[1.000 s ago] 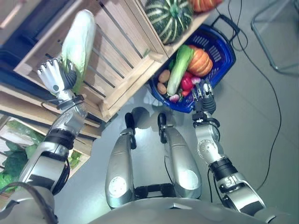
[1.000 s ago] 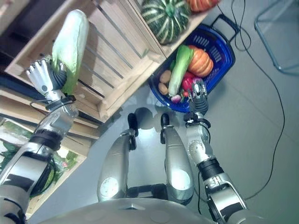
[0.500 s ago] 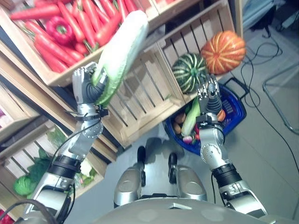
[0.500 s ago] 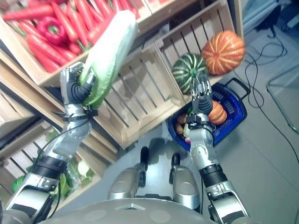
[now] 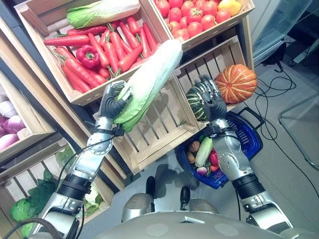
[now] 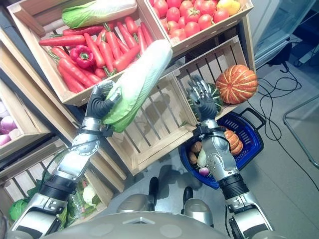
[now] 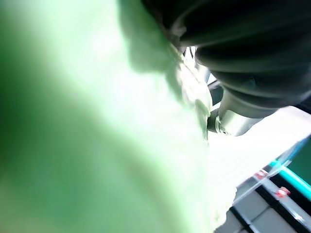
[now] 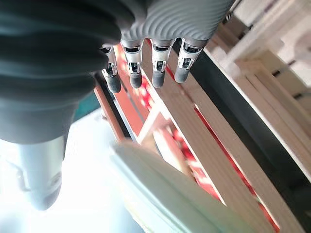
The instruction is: Pick up fruits and vegetables into the basket
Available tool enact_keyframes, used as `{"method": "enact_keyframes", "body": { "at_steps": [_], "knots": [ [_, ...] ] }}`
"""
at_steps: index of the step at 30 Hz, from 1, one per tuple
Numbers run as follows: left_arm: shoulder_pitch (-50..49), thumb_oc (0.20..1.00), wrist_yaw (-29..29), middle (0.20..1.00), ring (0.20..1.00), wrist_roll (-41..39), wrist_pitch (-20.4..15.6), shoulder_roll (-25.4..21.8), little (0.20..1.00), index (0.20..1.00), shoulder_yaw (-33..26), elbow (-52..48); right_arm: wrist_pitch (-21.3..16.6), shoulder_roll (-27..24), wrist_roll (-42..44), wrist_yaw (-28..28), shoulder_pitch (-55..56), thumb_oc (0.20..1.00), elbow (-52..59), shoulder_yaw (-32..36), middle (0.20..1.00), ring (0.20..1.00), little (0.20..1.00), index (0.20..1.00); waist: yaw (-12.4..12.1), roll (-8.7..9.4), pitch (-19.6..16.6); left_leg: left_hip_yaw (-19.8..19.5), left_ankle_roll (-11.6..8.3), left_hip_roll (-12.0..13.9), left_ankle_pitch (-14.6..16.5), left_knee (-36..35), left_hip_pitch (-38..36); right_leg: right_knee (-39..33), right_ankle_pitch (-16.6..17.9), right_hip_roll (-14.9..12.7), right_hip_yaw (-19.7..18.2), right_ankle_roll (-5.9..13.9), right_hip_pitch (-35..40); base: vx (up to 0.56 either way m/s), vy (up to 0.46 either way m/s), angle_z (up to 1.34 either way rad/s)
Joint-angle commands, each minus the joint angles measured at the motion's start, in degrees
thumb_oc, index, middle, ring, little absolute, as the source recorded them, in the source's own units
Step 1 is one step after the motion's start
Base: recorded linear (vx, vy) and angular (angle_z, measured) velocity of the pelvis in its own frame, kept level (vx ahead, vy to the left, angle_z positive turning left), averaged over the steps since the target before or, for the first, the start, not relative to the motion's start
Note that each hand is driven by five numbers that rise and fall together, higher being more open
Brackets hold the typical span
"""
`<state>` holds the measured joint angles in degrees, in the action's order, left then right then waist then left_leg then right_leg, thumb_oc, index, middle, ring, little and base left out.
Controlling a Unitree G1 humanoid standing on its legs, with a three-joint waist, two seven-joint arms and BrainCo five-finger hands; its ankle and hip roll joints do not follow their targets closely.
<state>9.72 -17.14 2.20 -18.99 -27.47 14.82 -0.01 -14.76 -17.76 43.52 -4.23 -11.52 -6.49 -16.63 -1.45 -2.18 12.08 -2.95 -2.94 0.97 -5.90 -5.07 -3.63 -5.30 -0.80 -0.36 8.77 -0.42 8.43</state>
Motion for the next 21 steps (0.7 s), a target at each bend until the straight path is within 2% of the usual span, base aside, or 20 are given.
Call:
{"method": "enact_keyframes", "body": {
  "at_steps": [1, 3, 4, 7, 11, 21],
  "knots": [
    [1.4, 0.2, 0.8, 0.2, 0.2, -4.0, -3.8, -1.1, 0.2, 0.2, 0.5, -2.0, -0.3, 0.3, 0.1, -3.3, -0.3, 1.0, 4.2, -0.3, 1.0, 1.0, 1.0, 1.0, -0.1, 2.35, -4.7, 0.8, 1.18, -2.4, 6.7, 0.1, -0.4, 0.3, 0.7, -2.1, -0.1, 4.2, -2.4, 0.0, 0.0, 0.0],
    [1.2, 0.2, 2.4, 0.2, 0.2, -6.6, -4.8, -1.1, 0.2, 0.2, 0.5, -2.2, 1.5, -0.1, 1.8, -5.0, -0.4, 1.0, 4.4, -0.5, 1.0, 1.0, 1.0, 1.0, -0.1, 2.49, -5.0, 1.1, 1.26, -2.4, 6.9, 0.1, -0.7, 0.3, 0.7, -2.2, -0.1, 4.34, -2.3, 0.0, 0.0, 0.0],
    [1.1, 0.2, 5.2, 0.2, 0.2, -9.7, -6.7, -0.8, 0.2, 0.2, 0.7, -2.8, 3.6, -0.2, 3.0, -7.2, -0.3, 1.0, 4.3, -1.2, 1.0, 1.0, 1.0, 1.0, -0.1, 2.62, -5.4, 1.3, 1.4, -2.3, 7.1, 0.1, -0.9, 0.3, 0.7, -2.3, -0.2, 4.46, -2.3, 0.0, 0.0, 0.0],
    [0.9, 0.2, 8.1, 0.2, 0.2, -10.9, -8.1, -0.9, 0.2, 0.2, 1.3, -4.5, 5.6, -0.4, 5.0, -9.8, 0.0, 1.0, 4.0, -2.0, 1.0, 1.0, 1.0, 1.0, -0.2, 2.76, -5.6, 1.6, 1.51, -2.1, 7.3, 0.1, -1.1, 0.3, 0.7, -2.4, -0.2, 4.56, -2.2, 0.0, 0.0, 0.0],
    [1.5, 0.2, 12.0, 0.2, 0.2, -12.3, -8.3, -1.6, 0.2, 0.2, 2.9, -5.9, 6.9, -0.9, 7.3, -11.6, -0.4, 1.0, 4.3, -3.0, 1.0, 1.0, 1.0, 1.0, -0.1, 2.88, -6.0, 1.9, 1.66, -2.1, 7.4, 0.1, -1.3, 0.3, 0.7, -2.4, -0.3, 4.75, -2.1, 0.0, 0.0, 0.0],
    [2.4, 0.2, 19.2, 0.2, 0.2, -13.9, -4.7, -4.2, 0.2, 0.2, 6.7, -5.6, 8.9, -0.4, 15.9, -14.1, -1.3, 1.0, 5.3, -4.5, 1.0, 1.0, 1.0, 1.0, 0.2, 2.63, -7.0, 2.6, 2.05, -2.0, 7.7, 0.1, -1.8, 0.3, 0.9, -2.6, -1.1, 5.26, -2.1, 0.0, 0.0, 0.0]
  ]
}}
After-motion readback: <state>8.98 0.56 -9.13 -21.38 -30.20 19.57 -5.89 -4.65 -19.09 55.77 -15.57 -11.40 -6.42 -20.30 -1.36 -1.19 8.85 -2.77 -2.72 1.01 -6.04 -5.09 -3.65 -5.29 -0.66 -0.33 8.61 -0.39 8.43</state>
